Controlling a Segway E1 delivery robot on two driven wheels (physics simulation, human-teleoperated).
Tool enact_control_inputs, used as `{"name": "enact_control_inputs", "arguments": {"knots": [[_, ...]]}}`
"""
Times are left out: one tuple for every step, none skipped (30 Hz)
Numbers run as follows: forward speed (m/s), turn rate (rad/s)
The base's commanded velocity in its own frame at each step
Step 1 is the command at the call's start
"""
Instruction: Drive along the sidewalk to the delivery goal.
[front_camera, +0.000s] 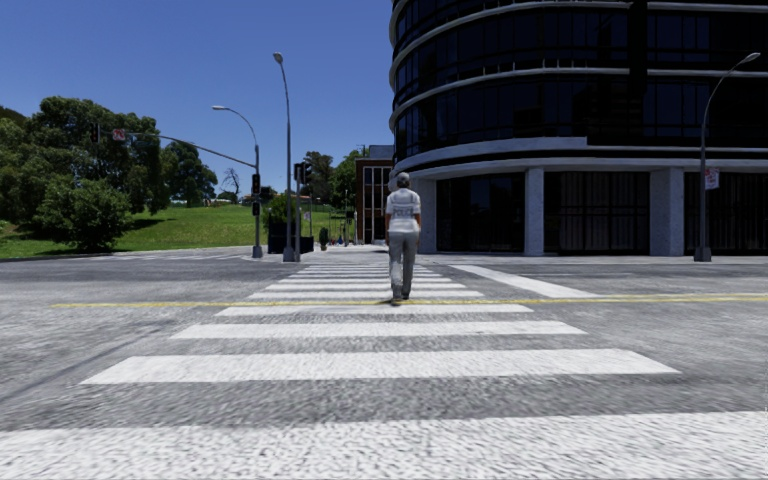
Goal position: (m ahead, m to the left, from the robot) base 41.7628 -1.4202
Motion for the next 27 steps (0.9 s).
{"name": "enact_control_inputs", "arguments": {"knots": [[1.39,0.00],[1.51,0.00],[1.51,0.00],[1.51,0.00],[1.49,0.00],[1.49,0.00],[1.49,0.00],[1.49,0.00],[1.49,0.00],[1.49,0.00],[1.49,0.00],[1.49,0.00],[1.49,0.00],[1.49,0.00],[1.49,0.00],[1.49,0.00],[1.49,0.00],[1.48,0.00],[1.47,0.00],[1.47,0.00],[1.47,0.00],[1.46,0.00],[1.44,0.00],[1.44,0.00],[1.44,0.00],[1.44,0.00],[1.44,0.00]]}}
